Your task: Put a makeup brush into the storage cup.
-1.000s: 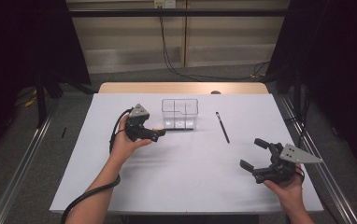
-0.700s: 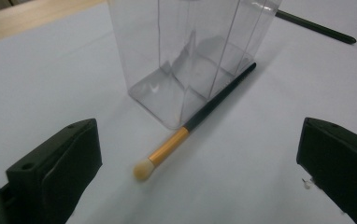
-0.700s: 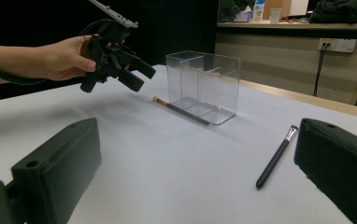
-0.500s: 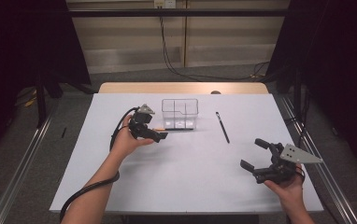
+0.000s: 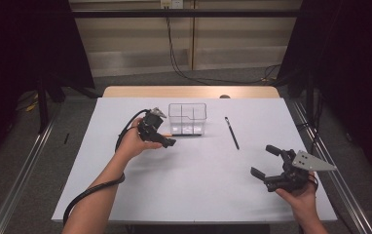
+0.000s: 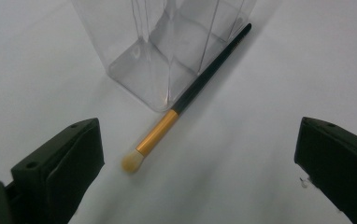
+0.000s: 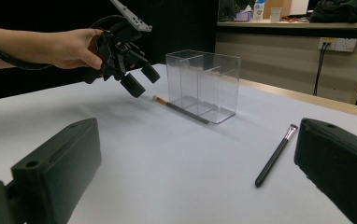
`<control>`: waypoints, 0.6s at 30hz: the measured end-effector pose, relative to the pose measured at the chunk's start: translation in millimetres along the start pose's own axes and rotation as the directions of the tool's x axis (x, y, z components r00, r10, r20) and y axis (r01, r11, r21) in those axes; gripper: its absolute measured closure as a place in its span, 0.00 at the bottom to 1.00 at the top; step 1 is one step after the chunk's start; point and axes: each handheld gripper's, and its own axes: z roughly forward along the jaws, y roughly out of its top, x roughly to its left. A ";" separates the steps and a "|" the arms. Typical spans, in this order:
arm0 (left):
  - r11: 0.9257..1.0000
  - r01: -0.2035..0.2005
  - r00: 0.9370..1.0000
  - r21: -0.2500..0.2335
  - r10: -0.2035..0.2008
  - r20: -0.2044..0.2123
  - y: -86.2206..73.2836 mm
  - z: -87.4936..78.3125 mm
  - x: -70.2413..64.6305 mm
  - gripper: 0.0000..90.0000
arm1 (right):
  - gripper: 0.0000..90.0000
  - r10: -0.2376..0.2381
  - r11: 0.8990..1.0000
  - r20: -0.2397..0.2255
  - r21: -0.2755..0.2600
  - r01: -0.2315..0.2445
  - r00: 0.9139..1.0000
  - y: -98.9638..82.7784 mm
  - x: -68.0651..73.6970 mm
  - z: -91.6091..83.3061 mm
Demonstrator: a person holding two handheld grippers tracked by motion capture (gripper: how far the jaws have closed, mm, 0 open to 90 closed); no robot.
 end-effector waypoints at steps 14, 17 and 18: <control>0.992 -0.068 0.998 0.108 0.067 0.016 8.5 6.7 2.7 0.06 | 0.00 -0.002 1.000 -0.001 0.000 0.002 1.000 0.1 -0.2 -0.2; 0.987 -0.096 0.995 0.129 0.094 0.018 10.0 10.0 3.2 0.10 | 0.00 -0.002 1.000 -0.001 0.000 0.002 1.000 0.2 -0.2 -0.3; 0.985 -0.102 0.995 0.140 0.100 0.023 10.6 11.3 3.3 0.11 | 0.00 -0.002 1.000 -0.001 0.000 0.002 1.000 0.2 -0.2 -0.3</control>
